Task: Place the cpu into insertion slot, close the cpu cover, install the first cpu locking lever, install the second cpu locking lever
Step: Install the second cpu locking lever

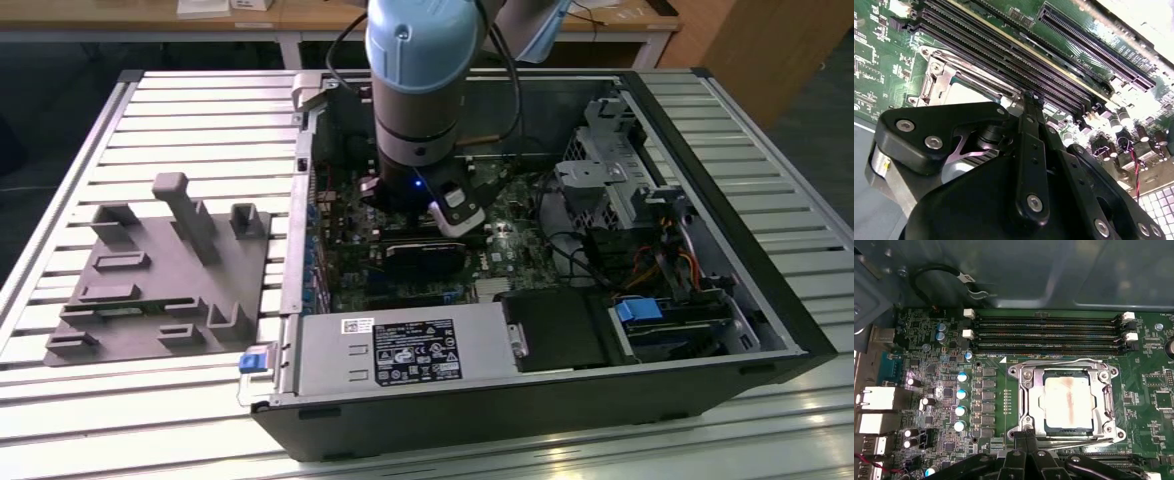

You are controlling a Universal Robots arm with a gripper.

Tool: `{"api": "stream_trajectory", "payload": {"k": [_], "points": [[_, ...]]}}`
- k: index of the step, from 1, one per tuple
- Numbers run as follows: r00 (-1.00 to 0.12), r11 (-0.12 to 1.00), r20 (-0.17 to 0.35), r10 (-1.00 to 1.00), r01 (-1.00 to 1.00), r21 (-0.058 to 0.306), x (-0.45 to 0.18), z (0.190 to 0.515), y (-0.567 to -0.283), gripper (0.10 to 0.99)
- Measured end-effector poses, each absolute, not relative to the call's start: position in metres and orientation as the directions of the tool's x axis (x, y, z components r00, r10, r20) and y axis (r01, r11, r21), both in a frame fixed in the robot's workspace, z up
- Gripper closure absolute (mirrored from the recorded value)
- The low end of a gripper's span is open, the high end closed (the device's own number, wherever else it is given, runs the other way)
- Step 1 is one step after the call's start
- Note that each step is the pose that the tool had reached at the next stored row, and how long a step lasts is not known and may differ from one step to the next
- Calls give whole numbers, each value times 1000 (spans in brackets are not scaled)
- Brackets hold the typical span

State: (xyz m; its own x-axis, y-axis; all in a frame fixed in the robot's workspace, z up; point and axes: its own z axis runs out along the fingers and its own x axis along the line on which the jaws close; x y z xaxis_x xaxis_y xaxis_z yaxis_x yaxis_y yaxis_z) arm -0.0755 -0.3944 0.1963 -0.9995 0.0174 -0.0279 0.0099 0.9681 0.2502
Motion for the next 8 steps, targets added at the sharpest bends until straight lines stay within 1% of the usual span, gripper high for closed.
{"api": "stream_trajectory", "payload": {"k": [8], "points": [[-999, 965, -28, 18, 10, 263, -78, 194, -394, 980]]}}
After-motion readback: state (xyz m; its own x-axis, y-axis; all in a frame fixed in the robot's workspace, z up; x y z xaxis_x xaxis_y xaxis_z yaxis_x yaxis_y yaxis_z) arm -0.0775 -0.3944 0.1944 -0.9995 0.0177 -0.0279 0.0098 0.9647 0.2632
